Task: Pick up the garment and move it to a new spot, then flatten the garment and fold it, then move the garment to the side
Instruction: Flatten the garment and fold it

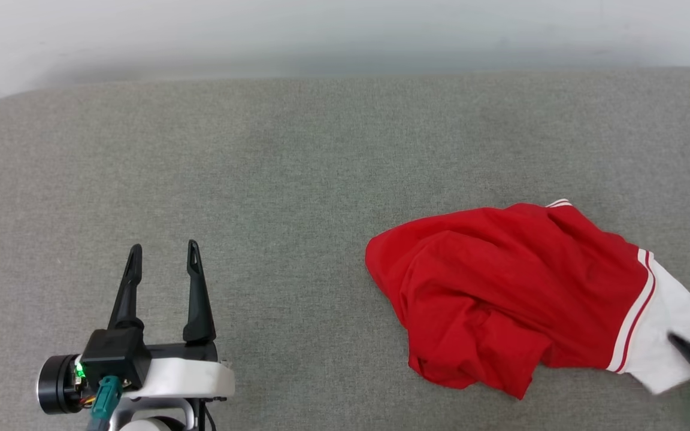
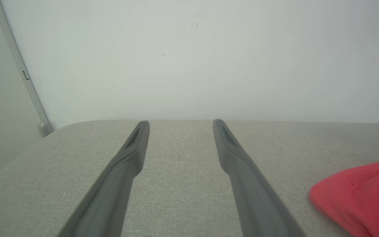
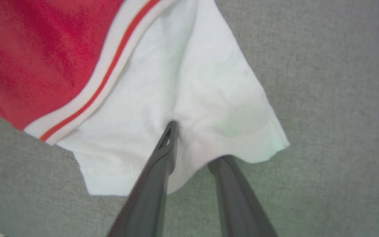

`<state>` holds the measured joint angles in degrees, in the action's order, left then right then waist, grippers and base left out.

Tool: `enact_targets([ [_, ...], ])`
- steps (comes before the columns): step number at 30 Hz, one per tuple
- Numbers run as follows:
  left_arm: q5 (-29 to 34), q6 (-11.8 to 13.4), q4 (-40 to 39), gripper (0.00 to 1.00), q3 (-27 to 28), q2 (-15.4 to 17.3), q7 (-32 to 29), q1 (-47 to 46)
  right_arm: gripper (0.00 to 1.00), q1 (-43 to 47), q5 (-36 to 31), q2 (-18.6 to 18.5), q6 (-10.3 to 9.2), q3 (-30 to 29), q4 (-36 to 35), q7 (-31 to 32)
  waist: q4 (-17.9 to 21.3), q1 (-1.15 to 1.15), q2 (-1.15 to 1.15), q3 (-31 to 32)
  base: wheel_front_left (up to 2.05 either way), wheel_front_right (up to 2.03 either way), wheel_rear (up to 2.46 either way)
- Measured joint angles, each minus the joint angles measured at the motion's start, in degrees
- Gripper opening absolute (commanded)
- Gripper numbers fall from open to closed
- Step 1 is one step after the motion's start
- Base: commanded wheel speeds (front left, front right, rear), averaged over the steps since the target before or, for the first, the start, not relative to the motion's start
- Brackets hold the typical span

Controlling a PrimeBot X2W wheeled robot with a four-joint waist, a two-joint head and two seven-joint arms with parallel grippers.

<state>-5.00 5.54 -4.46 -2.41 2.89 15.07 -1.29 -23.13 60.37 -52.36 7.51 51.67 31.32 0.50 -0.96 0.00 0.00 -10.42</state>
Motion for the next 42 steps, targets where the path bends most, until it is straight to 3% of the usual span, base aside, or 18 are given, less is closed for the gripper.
enact_targets([
  [6,0.05,0.01,0.42,1.0,-0.09,0.0,0.0,1.21,1.0,-2.29,-7.12,0.59,0.0,-7.53,-2.72,-6.88,0.11,0.0,0.0,1.94,0.0,0.0,0.0],
  [8,0.14,-0.02,0.45,1.0,-0.08,0.0,0.0,1.51,1.0,-2.65,-13.34,3.97,0.0,-15.25,-3.97,-11.87,-0.15,0.0,0.0,2.92,0.0,0.0,0.0],
  [15,0.87,-1.64,0.51,1.0,0.88,0.0,0.0,1.09,1.0,2.17,-28.82,16.05,0.0,-34.26,-9.2,-15.21,-0.53,0.0,0.0,3.85,0.0,0.0,0.0],
  [22,1.92,-5.99,1.48,1.0,1.18,2.07,0.0,-4.34,1.0,13.74,-44.87,32.79,0.0,-51.39,-24.12,-15.58,-0.76,0.0,0.0,3.63,0.0,0.0,0.0],
  [28,2.91,-10.2,6.84,1.0,-1.21,6.12,-0.12,-12.21,1.0,20.37,-50.92,40.56,0.0,-55.82,-32.85,-15.58,-0.48,0.0,0.0,2.98,0.0,0.0,0.0],
  [33,1.45,-12.46,9.91,1.0,-6.36,9.56,-7.3,-21.07,1.0,21.77,-52.92,43.66,0.0,-57.62,-37.66,-15.59,0.28,0.0,0.0,1.86,0.0,0.0,0.0],
  [37,-3.67,-12.88,9.82,1.0,-13.48,12.96,-15.7,-28.57,1.0,22.24,-53.93,44.52,0.0,-57.07,-39.14,-15.58,1.02,0.0,0.0,0.48,0.0,0.0,0.0],
  [42,-15.22,-12.94,7.94,1.0,-25.17,18.59,-26.87,-38.68,1.0,21.05,-54.42,45.47,0.0,-56.97,-41.43,-15.59,2.12,0.0,0.0,-1.64,0.0,0.0,0.0],
])
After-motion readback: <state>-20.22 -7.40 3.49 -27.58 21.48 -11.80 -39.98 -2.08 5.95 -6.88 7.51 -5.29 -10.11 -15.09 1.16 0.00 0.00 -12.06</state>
